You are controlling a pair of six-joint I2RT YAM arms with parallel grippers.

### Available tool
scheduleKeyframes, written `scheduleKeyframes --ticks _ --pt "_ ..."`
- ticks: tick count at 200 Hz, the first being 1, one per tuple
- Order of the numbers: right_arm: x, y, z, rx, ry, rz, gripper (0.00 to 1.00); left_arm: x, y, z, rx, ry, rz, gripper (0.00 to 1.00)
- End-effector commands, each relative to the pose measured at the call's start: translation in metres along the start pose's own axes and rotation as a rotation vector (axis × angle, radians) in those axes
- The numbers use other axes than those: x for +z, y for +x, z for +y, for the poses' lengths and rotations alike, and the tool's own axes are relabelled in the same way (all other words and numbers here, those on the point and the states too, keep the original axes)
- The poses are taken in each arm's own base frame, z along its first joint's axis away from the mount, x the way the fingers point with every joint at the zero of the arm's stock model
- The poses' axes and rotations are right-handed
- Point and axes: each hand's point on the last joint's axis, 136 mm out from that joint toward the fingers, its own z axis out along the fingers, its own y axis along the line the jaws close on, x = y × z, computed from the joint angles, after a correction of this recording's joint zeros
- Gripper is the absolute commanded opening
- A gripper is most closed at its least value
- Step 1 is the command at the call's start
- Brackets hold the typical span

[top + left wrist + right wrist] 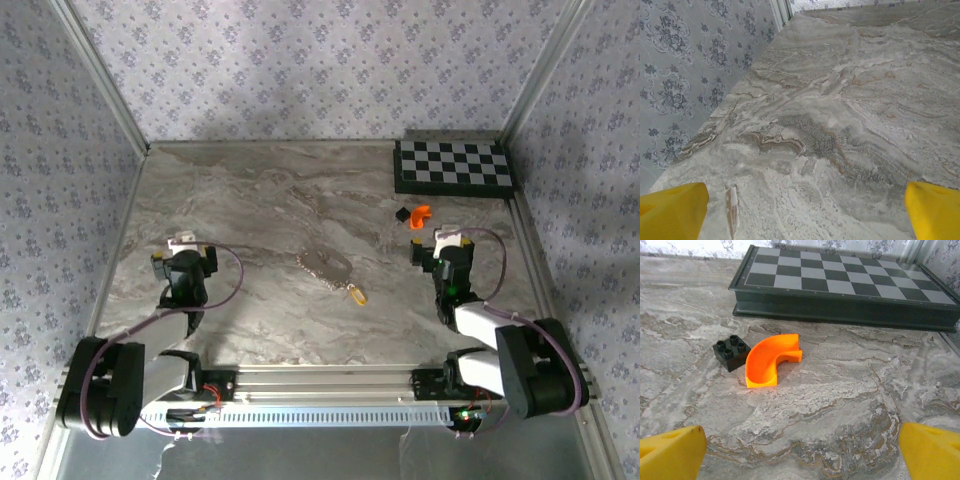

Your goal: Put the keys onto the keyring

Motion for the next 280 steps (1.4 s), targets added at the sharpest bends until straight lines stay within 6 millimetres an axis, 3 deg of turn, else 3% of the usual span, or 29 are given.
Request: scheduleKeyframes --ticks 1,80,146,196,241,280 --pt "0.004 -0.024 -0.008 -0.007 0.045 -0.073 1.0 0.007 -0.029 -0.001 -0.069 0.007 -0.083 1.0" --pt "0.022 -0.023 -0.001 -0.068 0.031 -0.088 1.0 0.036 -0.033 -0.013 -0.095 0.053 -0.104 1.0" --pt "0.039 -0.005 -0.022 0.006 0.061 -0.073 0.99 0.047 -0.027 -0.02 -0.083 0.069 -0.086 1.0" --pt "0.046 -0.005 -0.025 0.001 0.096 -0.051 1.0 0.05 -0.027 -0.024 -0.071 0.092 -0.074 1.0" --pt "0.056 0.0 -0.043 0.079 0.128 0.018 1.0 0.06 -0.016 -0.035 -0.044 0.125 -0.028 1.0" --pt "0.056 -0.001 -0.044 0.085 0.128 0.016 1.0 0.068 -0.016 -0.03 -0.08 0.13 -0.012 1.0"
